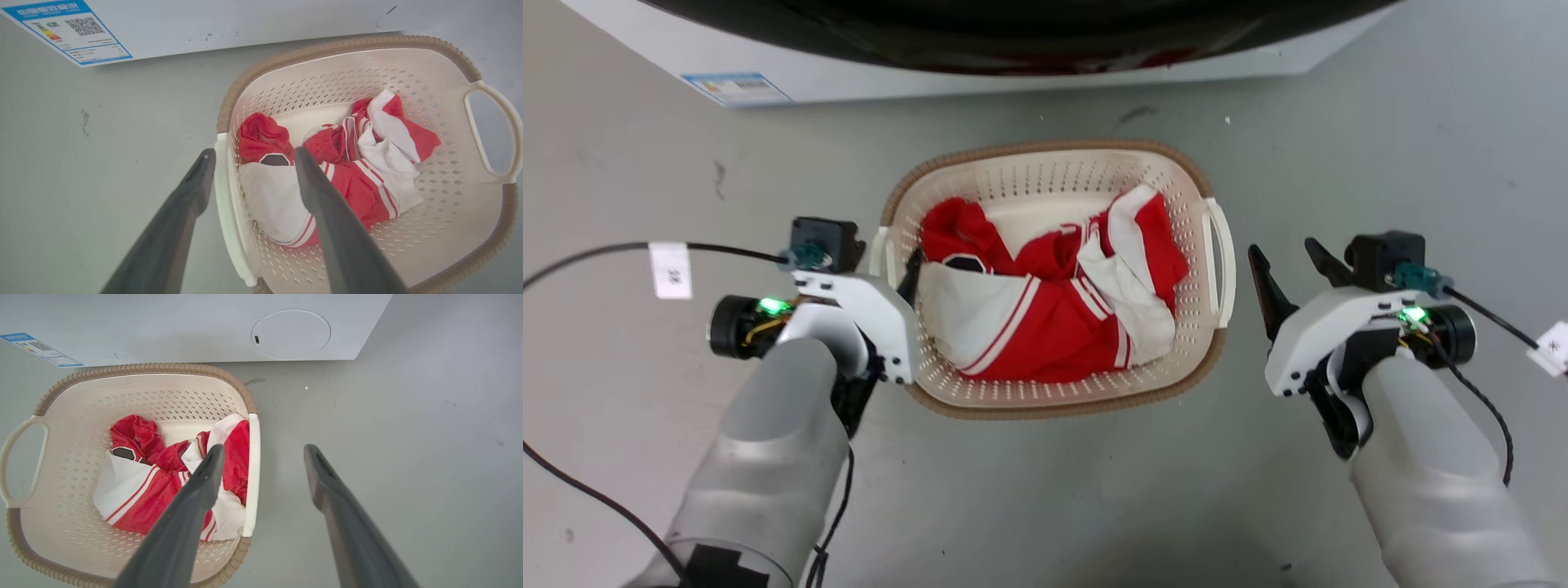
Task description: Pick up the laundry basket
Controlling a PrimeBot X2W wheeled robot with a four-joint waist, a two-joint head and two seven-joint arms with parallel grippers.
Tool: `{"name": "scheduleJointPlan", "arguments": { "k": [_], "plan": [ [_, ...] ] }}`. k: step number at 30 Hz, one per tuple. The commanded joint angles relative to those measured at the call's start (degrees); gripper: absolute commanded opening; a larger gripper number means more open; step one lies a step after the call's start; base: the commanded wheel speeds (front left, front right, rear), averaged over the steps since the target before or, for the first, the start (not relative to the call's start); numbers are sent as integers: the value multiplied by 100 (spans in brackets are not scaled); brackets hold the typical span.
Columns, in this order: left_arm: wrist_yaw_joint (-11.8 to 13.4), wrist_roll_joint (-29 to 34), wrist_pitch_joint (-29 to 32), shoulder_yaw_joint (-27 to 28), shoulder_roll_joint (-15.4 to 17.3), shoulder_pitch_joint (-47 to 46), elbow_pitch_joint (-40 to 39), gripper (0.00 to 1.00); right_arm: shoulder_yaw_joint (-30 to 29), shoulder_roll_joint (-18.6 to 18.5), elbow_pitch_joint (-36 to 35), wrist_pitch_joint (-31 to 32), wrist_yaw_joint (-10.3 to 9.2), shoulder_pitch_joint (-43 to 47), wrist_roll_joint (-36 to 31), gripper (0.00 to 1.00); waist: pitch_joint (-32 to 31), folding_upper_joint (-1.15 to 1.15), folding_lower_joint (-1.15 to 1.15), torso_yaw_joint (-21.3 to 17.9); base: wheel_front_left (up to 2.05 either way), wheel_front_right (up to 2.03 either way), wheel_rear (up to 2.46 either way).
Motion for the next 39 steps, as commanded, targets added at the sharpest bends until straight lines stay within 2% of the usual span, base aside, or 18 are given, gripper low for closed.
{"name": "scheduleJointPlan", "arguments": {
  "k": [1, 15, 28, 29, 30, 39],
  "plan": [
    [-7, -110, 28, -59, 89, -143, 68, 100, 83, 16, 162, -51, -1, -226, 55, 100, 324, 0, -1, -126, 0, 0, 0],
    [-9, -996, 515, -651, 449, -772, 412, 100, 881, 101, 1443, -134, -1, -1230, 670, 100, 1002, 0, -1, -197, 0, 0, 0],
    [-10, -1577, 1003, -1059, 649, -1027, 499, 100, 1709, 106, 1721, -14, -1, -1730, 1310, 100, 1366, 0, -1, -216, 0, 0, 0],
    [-10, -1638, 1095, -1101, 609, -1014, 492, 100, 1772, 106, 1710, 21, -1, -1749, 1398, 50, 1379, 0, -1, -209, 0, 0, 0],
    [-10, -1730, 1151, -1172, 638, -1050, 447, 0, 1883, 107, 1716, 98, -1, -1810, 1553, 0, 1394, 0, -1, -201, 0, 0, 0],
    [-3, -2057, 1207, -1475, 663, -1010, 358, 0, 2290, 101, 1804, 106, -1, -1906, 1924, 0, 1339, 0, -1, -189, 0, 0, 0]
  ]
}}
